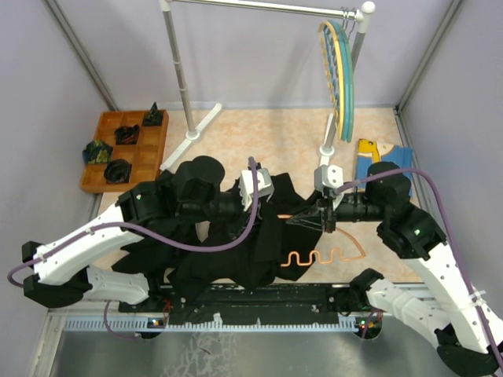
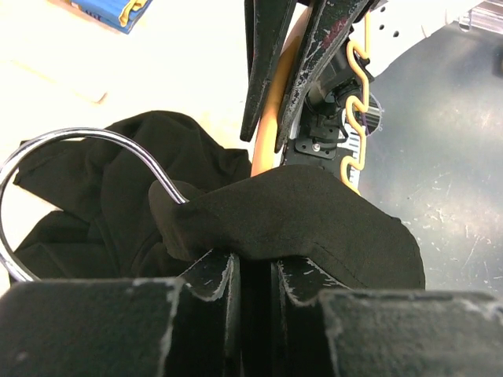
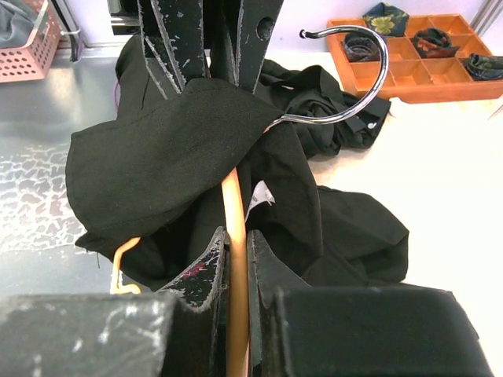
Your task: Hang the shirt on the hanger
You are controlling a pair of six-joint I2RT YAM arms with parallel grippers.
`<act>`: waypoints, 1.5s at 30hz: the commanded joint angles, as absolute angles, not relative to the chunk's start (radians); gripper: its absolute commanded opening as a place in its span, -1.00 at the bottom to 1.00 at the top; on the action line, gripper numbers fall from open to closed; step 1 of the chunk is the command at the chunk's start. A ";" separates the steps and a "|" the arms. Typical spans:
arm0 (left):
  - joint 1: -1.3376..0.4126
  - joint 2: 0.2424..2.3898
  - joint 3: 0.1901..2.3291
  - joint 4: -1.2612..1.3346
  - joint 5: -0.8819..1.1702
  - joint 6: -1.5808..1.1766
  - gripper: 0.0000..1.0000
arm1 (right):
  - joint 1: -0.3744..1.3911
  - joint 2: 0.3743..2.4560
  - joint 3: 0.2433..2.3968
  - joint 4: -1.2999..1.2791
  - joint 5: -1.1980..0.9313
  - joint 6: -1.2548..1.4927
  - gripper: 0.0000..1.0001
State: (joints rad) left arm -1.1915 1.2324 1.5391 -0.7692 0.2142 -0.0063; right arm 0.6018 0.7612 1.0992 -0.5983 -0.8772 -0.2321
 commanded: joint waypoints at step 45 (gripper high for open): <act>-1.203 0.924 1.487 -0.656 -0.318 0.044 -1.00 | 0.632 0.451 0.580 -0.116 -0.014 1.206 0.53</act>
State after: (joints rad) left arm -1.1999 0.9302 1.4902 -0.7441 -0.3283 0.0254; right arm 0.6086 0.4267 0.6025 -0.3779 0.0505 1.0328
